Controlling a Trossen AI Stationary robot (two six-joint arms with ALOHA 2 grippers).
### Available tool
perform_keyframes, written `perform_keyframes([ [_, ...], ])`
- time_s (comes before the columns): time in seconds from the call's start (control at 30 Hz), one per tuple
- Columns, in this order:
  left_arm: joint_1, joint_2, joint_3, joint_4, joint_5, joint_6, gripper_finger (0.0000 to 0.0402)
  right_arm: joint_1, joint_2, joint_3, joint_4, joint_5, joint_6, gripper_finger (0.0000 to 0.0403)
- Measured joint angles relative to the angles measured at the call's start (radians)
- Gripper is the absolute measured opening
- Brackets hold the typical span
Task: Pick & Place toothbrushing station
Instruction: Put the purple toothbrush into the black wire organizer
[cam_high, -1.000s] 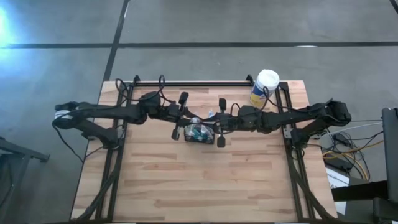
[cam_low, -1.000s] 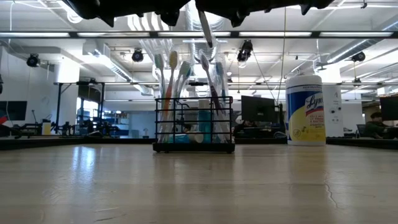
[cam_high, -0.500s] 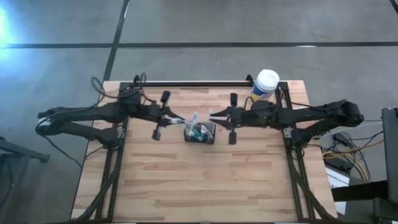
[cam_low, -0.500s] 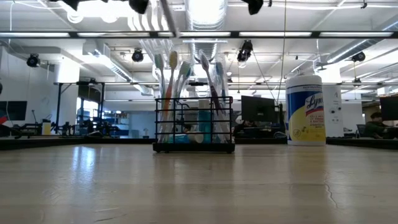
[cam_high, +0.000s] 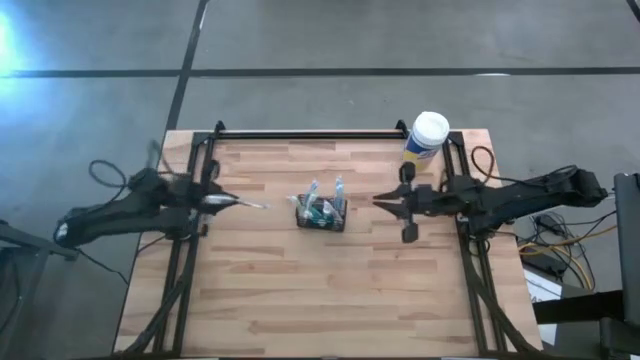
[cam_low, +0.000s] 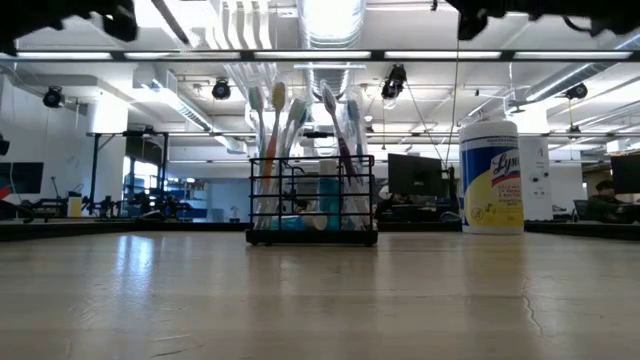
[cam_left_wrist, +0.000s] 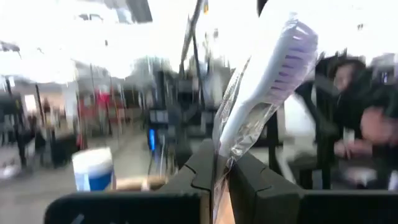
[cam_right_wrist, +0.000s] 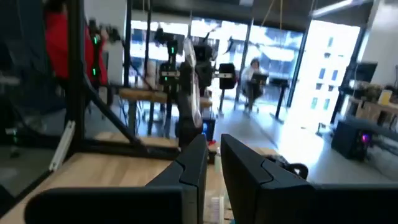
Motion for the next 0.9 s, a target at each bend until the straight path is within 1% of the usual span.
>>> perform_keyframes([
  [0.1, 0.001, -0.106, -0.042, -0.007, 0.001, -0.035, 0.0022, -0.001, -0.060, -0.127, 0.149, 0.001, 0.017, 0.0038],
  [0.13, 0.001, -0.129, -0.049, -0.005, -0.001, -0.040, 0.0022, -0.002, -0.080, -0.167, 0.193, 0.002, 0.020, 0.0036],
  [0.2, 0.002, -0.164, -0.078, -0.051, -0.003, -0.050, 0.0022, -0.001, -0.111, -0.236, 0.288, 0.002, 0.020, 0.0034],
  [0.33, 0.002, -0.196, -0.106, -0.062, -0.021, -0.061, 0.0022, -0.001, -0.159, -0.359, 0.450, 0.003, 0.016, 0.0031],
  [0.43, 0.002, -0.191, -0.141, -0.076, -0.032, -0.076, 0.0022, -0.001, -0.177, -0.425, 0.535, 0.009, 0.017, 0.0031],
  [0.6, 0.002, -0.191, -0.185, -0.066, -0.073, -0.078, 0.0022, -0.001, -0.186, -0.494, 0.589, 0.012, 0.022, 0.0031],
  [0.9, 0.002, -0.192, -0.267, -0.064, -0.058, -0.037, 0.0025, -0.001, -0.147, -0.511, 0.574, 0.012, 0.051, 0.0031],
])
